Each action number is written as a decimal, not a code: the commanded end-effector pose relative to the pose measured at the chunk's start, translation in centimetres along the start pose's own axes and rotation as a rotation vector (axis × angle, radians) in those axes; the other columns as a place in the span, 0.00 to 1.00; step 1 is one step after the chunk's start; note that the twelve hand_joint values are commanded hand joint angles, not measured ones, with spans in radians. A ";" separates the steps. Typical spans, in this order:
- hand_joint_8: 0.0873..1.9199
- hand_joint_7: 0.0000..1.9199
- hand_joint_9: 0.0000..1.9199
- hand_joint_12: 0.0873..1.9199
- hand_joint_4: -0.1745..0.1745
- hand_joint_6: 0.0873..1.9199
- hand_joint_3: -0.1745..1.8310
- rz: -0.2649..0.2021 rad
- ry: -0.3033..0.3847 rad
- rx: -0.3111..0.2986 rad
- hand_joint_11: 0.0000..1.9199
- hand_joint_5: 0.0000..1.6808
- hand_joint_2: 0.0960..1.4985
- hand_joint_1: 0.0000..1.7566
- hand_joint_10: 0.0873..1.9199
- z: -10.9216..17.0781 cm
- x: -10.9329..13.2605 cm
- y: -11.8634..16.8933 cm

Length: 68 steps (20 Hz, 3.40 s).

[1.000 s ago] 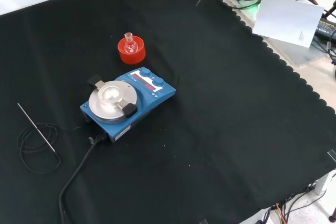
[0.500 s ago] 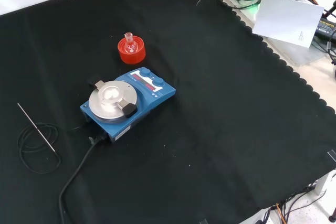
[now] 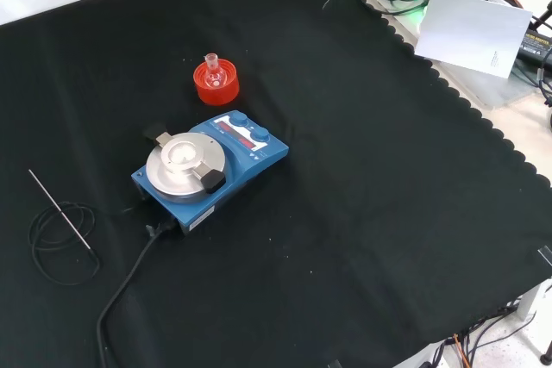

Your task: Pick up the round-bottom flask.

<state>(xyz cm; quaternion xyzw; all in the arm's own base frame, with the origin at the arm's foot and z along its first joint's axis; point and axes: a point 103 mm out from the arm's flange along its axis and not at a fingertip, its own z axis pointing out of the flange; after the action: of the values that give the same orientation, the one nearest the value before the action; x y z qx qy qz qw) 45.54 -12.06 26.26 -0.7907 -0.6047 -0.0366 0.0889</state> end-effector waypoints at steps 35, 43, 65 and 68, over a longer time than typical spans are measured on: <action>0.23 0.11 0.16 0.54 0.35 0.00 0.17 0.046 0.122 0.106 0.00 0.27 0.65 0.35 0.29 14.5 -3.2 0.2; 0.24 0.12 0.17 0.54 0.33 0.00 0.18 0.055 0.152 0.089 0.00 0.32 0.63 0.39 0.30 16.3 -3.7 0.8; 0.24 0.12 0.18 0.57 0.31 0.03 0.34 0.026 0.179 0.026 0.00 0.37 0.50 0.44 0.29 17.1 -2.4 1.6; 0.25 0.12 0.18 0.58 0.31 0.05 0.35 0.025 0.181 0.028 0.00 0.37 0.49 0.44 0.29 17.1 -2.3 1.6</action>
<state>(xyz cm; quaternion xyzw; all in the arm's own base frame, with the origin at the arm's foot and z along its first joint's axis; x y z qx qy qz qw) 45.56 -11.68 8.96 -0.7916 -0.5830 -0.0995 0.1533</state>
